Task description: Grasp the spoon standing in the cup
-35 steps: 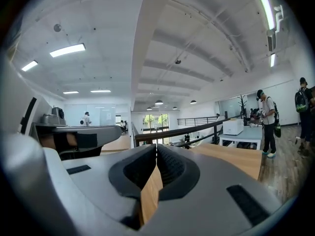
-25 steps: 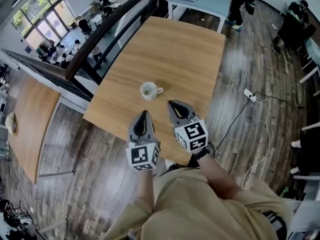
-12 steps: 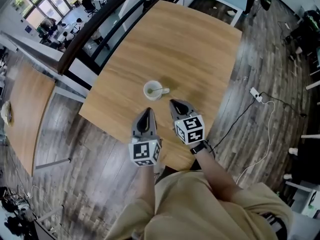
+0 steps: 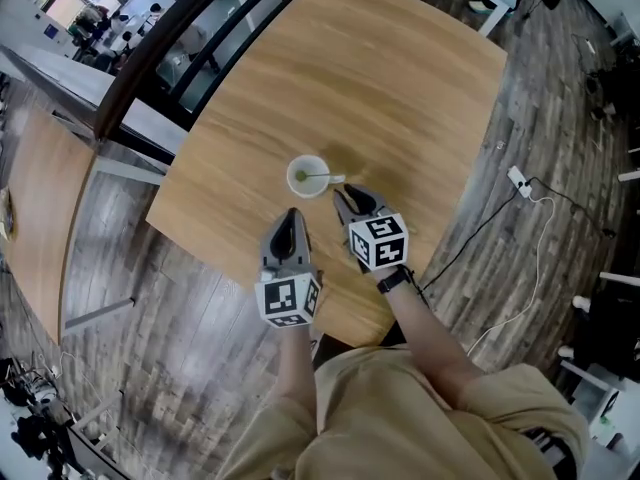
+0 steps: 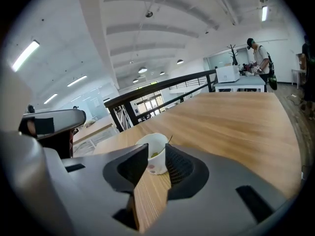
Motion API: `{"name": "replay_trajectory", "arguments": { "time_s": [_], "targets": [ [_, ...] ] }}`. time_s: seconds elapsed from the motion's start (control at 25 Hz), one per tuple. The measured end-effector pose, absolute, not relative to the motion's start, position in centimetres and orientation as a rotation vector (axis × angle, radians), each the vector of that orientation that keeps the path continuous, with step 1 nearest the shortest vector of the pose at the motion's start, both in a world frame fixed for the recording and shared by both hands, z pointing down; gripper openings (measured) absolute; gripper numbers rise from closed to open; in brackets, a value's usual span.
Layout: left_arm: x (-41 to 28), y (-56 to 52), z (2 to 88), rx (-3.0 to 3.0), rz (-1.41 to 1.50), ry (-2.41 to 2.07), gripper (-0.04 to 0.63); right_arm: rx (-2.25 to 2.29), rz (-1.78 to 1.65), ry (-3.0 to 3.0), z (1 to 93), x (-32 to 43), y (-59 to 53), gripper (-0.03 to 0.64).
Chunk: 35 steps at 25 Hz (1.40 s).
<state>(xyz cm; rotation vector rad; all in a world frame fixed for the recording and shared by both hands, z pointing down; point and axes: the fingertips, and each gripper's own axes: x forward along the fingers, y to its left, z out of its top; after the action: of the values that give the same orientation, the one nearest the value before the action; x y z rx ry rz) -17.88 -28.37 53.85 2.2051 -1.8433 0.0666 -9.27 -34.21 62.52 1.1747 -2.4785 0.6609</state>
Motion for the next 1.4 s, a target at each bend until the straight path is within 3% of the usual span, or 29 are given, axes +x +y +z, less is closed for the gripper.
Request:
{"name": "replay_trajectory", "arguments": {
  "time_s": [0.08, 0.44, 0.84, 1.4],
  "targets": [
    [-18.2, -28.8, 54.6, 2.183, 0.069, -1.85, 0.012, 1.168, 0.684, -2.473, 63.5, -9.6, -35.0, 0.118],
    [-18.3, -30.4, 55.9, 2.162, 0.061, -1.825, 0.012, 1.205, 0.771, -2.448, 66.1, -10.9, -37.8, 0.13],
    [-17.6, -29.9, 55.8, 2.179, 0.038, -1.777, 0.012, 1.247, 0.708, -2.434, 65.6, -10.7, -37.9, 0.029],
    [-17.3, -27.5, 53.7, 2.188, 0.007, -1.777, 0.012, 1.31, 0.64, -2.478, 61.4, -9.8, -35.0, 0.017]
  ]
}}
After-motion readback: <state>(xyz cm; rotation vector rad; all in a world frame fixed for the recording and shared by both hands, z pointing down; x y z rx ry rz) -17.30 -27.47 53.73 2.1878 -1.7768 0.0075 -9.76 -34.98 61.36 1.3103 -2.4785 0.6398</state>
